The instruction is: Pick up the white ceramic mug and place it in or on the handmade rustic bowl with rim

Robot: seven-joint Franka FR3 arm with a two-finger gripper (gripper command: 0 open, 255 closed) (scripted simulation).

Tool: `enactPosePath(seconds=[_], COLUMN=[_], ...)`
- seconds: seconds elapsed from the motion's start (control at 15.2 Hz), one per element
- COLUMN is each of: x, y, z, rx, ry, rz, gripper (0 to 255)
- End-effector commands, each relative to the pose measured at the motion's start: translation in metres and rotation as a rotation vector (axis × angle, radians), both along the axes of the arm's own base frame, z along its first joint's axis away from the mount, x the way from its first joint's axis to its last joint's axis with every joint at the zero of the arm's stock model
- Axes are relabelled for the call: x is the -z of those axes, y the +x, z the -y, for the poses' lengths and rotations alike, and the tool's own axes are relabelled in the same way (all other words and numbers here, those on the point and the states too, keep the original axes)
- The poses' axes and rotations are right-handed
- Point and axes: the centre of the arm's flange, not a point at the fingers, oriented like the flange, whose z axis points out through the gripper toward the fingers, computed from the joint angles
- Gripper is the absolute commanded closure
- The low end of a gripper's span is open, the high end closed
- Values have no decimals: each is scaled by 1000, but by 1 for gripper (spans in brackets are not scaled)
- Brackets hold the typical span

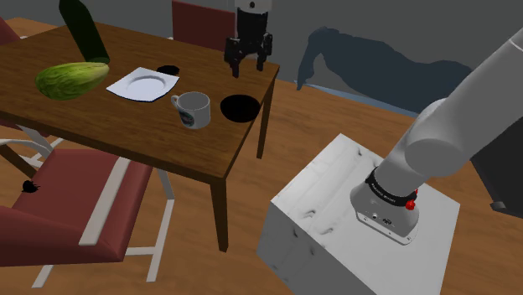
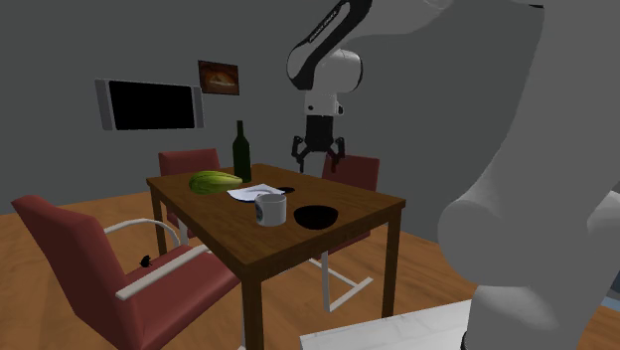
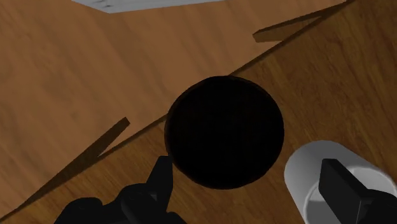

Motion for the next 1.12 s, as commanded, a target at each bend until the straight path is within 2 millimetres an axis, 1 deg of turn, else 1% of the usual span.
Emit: enactPosePath(seconds=[0.0,0.66,0.73,1.06], x=[16,92,95,122], y=[18,108,112,111], z=[-11,-74,-77,-78], rx=[8,42,43,43], ry=[2,11,11,11], rz=[-5,-29,-30,-30], gripper=[0,0,0,0])
